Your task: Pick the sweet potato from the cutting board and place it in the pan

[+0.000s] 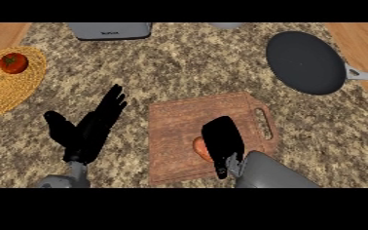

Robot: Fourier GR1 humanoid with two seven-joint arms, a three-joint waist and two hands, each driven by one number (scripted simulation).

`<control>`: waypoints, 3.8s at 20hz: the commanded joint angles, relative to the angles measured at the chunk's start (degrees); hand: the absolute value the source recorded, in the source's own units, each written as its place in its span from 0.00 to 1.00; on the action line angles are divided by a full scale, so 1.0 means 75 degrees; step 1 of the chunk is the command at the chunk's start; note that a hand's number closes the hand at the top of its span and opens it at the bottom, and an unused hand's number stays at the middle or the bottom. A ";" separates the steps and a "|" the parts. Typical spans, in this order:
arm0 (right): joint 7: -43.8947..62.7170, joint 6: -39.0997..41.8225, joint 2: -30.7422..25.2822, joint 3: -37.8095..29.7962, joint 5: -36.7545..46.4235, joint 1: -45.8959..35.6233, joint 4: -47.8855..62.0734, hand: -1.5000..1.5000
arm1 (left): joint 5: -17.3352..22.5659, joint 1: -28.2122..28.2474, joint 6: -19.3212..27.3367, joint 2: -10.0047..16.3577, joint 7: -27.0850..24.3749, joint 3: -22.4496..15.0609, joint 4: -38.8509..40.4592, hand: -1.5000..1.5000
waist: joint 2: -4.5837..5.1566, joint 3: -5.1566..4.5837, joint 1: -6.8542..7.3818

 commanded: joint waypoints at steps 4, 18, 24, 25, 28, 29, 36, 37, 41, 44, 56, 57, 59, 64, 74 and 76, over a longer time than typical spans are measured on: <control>-0.2439 -0.2385 -0.2786 -0.0737 -0.0055 0.1727 -0.2436 1.00 | 0.0007 0.0027 0.0043 0.0114 -0.0104 0.0267 0.0074 0.50 | 0.0010 -0.0007 -0.0252; -0.4665 -0.6189 -0.3477 -0.4238 -0.2999 0.4367 -0.4480 1.00 | -0.0222 0.0068 -0.0023 -0.0111 -0.0349 -0.0007 0.0142 0.50 | 0.0082 -0.0014 -0.0035; -0.6521 -0.5453 -0.3388 -0.5960 -0.5384 0.4384 -0.2620 1.00 | -0.0218 0.0218 -0.0112 -0.0178 -0.0099 -0.0201 -0.0154 0.50 | 0.0108 -0.0017 0.0321; -0.7291 -0.5428 -0.3344 -0.6069 -0.5476 0.4784 -0.2331 1.00 | -0.0353 -0.0232 0.0120 -0.0338 -0.0066 -0.0150 0.0103 0.50 | 0.0107 -0.0016 0.0246; -0.7358 -0.5139 -0.3079 -0.6315 -0.4807 0.3424 -0.0693 1.00 | -0.0312 0.0005 -0.0179 -0.0263 -0.0132 -0.0186 -0.0087 0.50 | 0.0112 -0.0026 0.0407; -0.7308 -0.5137 -0.3101 -0.6369 -0.4520 0.3418 -0.0679 1.00 | -0.0391 -0.0110 0.0017 -0.0443 -0.0001 -0.0213 0.0019 0.50 | 0.0103 -0.0029 0.0371; -0.8632 -0.5834 -0.2349 -0.6699 -0.3688 0.1081 0.2967 1.00 | -0.0170 -0.0255 -0.0441 -0.0295 0.0044 -0.0106 0.0082 0.50 | 0.0161 -0.0019 0.0587; -0.8872 -0.6147 -0.1943 -0.6617 -0.3491 0.1049 0.3355 1.00 | -0.0063 -0.0399 -0.0554 -0.0156 -0.0035 0.0180 0.0213 0.50 | 0.0145 -0.0023 0.0518; -0.9335 -0.6783 -0.1888 -0.7406 -0.3557 0.0089 0.4925 1.00 | -0.0424 -0.0572 -0.0179 -0.0384 0.0275 -0.0125 0.0076 0.50 | 0.0172 -0.0014 0.0574; -0.9748 -0.6881 -0.1889 -0.7921 -0.3796 -0.0776 0.6069 1.00 | -0.0204 -0.0131 -0.0443 -0.0324 0.0328 -0.0208 -0.0256 0.50 | 0.0200 -0.0007 0.0729; -1.1221 -0.7289 -0.2312 -0.8713 -0.3770 -0.2114 0.8872 1.00 | -0.0537 -0.0630 -0.0350 -0.0634 -0.0001 -0.0371 0.0152 0.50 | 0.0395 0.0026 0.1052; -1.0279 -0.7187 -0.2444 -0.8276 -0.3299 -0.1947 0.9393 1.00 | -0.0565 -0.0784 -0.0309 -0.0583 0.0192 -0.0352 0.0176 0.50 | 0.0426 0.0013 0.1091; -0.9919 -0.6788 -0.2683 -0.7796 -0.2803 -0.2056 0.9724 0.00 | -0.0493 -0.0679 -0.0440 -0.0536 0.0270 -0.0433 -0.0037 0.50 | 0.0419 0.0009 0.1210; -0.9963 -0.6223 -0.2470 -0.7865 -0.2869 -0.2402 1.0009 0.00 | -0.0461 -0.0883 -0.0316 -0.0796 0.0316 -0.0493 -0.0020 0.50 | 0.0463 0.0046 0.1257; -1.1154 -0.4066 -0.2505 -0.9728 -0.4820 -0.2333 1.0010 0.00 | -0.0462 -0.0624 -0.0527 -0.0492 -0.0071 -0.0232 0.0132 0.50 | 0.0430 0.0059 0.1035; -1.1087 -0.3612 -0.2612 -0.9853 -0.4946 -0.2316 1.0130 0.00 | -0.0514 -0.0648 -0.0421 -0.0619 0.0061 -0.0340 0.0179 0.50 | 0.0445 0.0059 0.1022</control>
